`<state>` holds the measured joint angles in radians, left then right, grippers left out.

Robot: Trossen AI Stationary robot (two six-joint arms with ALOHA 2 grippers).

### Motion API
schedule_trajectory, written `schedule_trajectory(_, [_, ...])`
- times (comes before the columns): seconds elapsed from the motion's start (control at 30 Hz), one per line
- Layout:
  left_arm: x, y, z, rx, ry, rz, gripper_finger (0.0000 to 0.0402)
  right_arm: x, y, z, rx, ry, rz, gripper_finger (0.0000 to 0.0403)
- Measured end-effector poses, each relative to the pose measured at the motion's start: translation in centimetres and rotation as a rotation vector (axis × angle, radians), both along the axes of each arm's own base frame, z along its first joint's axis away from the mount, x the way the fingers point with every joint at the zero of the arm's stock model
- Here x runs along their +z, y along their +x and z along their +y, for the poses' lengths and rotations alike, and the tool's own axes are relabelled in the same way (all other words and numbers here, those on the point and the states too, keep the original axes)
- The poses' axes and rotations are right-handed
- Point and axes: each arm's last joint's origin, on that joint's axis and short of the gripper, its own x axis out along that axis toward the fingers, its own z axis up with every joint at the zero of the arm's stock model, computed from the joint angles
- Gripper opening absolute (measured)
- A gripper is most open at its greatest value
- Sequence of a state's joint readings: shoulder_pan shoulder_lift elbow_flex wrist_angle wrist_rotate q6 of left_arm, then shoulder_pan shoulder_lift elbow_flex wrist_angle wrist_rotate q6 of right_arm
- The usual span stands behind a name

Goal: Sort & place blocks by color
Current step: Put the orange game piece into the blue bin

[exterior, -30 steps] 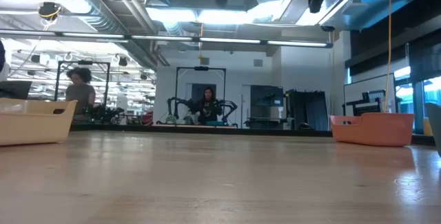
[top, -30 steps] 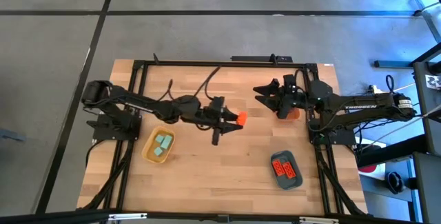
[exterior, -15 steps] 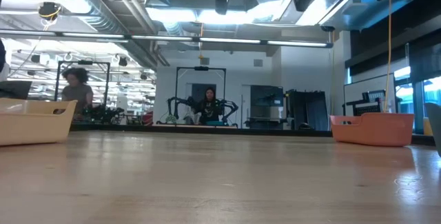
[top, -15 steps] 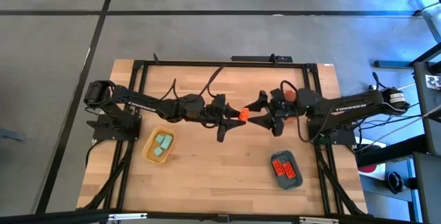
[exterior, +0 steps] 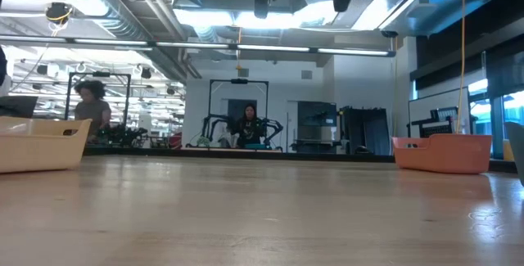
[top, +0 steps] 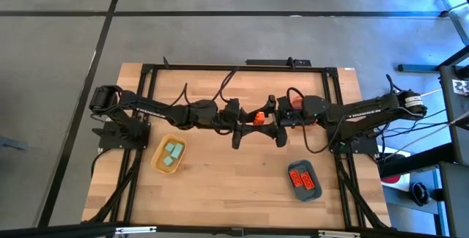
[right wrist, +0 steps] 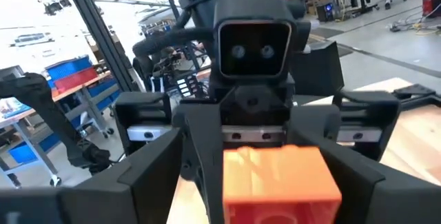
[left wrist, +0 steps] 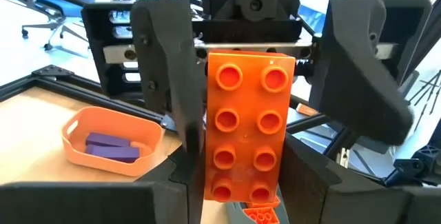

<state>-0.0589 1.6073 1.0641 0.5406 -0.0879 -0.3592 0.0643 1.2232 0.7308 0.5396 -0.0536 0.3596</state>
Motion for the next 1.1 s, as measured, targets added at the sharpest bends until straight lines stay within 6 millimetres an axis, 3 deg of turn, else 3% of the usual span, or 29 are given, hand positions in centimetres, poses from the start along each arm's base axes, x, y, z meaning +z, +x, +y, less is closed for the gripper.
schedule_trajectory(0.2, [0.0,0.0,0.0,-0.001,0.000,-0.002,0.0129,0.2,0.0,0.0,-0.001,-0.002,-0.009,0.0246])
schedule_trajectory(0.53, [0.2,0.0,-0.1,-0.011,-0.006,-0.022,0.0129,0.2,0.0,0.0,0.004,0.002,-0.009,0.0137])
schedule_trajectory(0.67, [0.2,0.0,-0.1,-0.010,-0.009,-0.025,0.0138,0.3,-0.1,0.0,0.007,0.003,-0.012,0.0137])
schedule_trajectory(0.87, [0.7,-0.4,0.5,-0.008,-0.001,-0.011,0.0200,0.9,-0.9,-0.3,0.006,-0.007,-0.007,0.0137])
schedule_trajectory(1.1, [2.9,-3.8,2.2,-0.010,0.026,0.124,0.0225,2.0,-3.6,-1.2,-0.018,-0.053,0.060,0.0137])
